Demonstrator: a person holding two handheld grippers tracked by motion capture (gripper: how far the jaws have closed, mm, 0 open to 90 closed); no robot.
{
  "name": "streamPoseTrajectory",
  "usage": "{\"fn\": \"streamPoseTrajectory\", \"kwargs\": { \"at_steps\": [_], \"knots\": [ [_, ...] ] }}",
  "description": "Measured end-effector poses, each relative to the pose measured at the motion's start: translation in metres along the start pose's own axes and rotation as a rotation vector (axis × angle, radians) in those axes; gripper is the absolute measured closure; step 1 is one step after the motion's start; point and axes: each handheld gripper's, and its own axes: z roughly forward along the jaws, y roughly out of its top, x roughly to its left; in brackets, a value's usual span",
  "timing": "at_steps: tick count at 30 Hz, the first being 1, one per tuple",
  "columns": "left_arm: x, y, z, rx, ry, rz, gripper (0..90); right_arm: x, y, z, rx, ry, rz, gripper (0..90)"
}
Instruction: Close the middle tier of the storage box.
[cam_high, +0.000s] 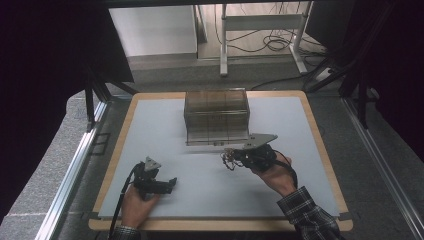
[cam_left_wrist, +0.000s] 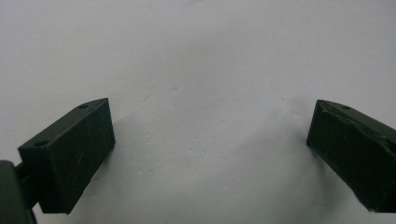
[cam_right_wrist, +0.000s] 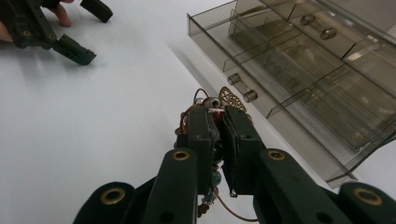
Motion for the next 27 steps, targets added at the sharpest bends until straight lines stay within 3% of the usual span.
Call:
{"fn": "streamPoseTrajectory", "kwargs": {
  "at_steps": [27],
  "knots": [
    [0.000,0.000,0.000,0.000,0.000,0.000,1.3,-0.013,0.019,0.001,-0.040,-0.020,0.025,81.3]
  ]
}}
